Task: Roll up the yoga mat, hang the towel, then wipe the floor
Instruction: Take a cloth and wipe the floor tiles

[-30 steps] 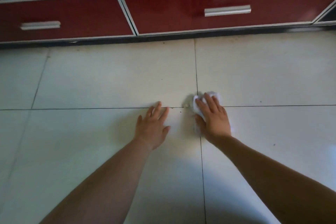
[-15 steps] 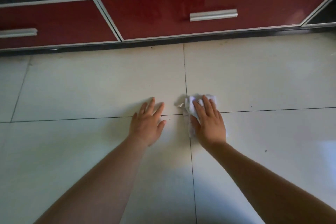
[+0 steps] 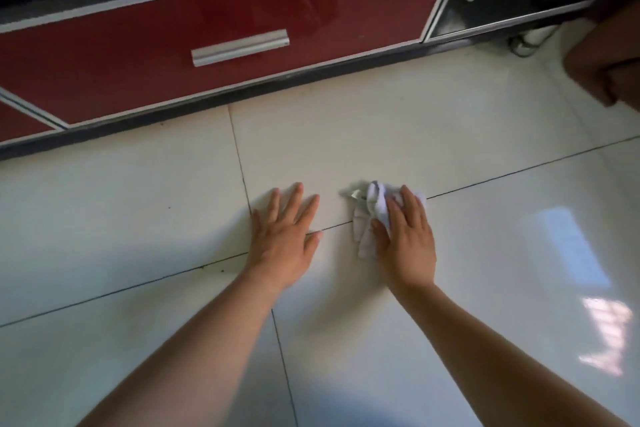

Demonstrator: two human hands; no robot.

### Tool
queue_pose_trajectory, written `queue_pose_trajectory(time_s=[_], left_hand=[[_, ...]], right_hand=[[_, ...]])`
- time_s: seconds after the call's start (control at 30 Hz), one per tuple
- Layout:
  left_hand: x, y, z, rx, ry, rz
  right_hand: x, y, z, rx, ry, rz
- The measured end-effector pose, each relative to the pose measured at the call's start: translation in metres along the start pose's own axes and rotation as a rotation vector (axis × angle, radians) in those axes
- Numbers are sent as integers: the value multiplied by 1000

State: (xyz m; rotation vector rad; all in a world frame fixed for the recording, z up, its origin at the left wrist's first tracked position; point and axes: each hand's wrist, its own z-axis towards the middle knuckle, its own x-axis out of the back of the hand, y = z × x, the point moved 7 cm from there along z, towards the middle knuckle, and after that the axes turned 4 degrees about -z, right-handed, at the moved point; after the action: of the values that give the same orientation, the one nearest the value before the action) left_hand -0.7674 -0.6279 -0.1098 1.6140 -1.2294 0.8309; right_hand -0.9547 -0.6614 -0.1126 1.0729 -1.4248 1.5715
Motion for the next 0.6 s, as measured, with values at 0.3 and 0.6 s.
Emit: queue_pose_trajectory(time_s=[0.3,0.6], left_hand=[[-7,33,55,107,153,-43],[-11,33,56,99,227,-10]], right_hand=[[23,48,43,-137,74,-10],[15,47,60,-102,80,-83]])
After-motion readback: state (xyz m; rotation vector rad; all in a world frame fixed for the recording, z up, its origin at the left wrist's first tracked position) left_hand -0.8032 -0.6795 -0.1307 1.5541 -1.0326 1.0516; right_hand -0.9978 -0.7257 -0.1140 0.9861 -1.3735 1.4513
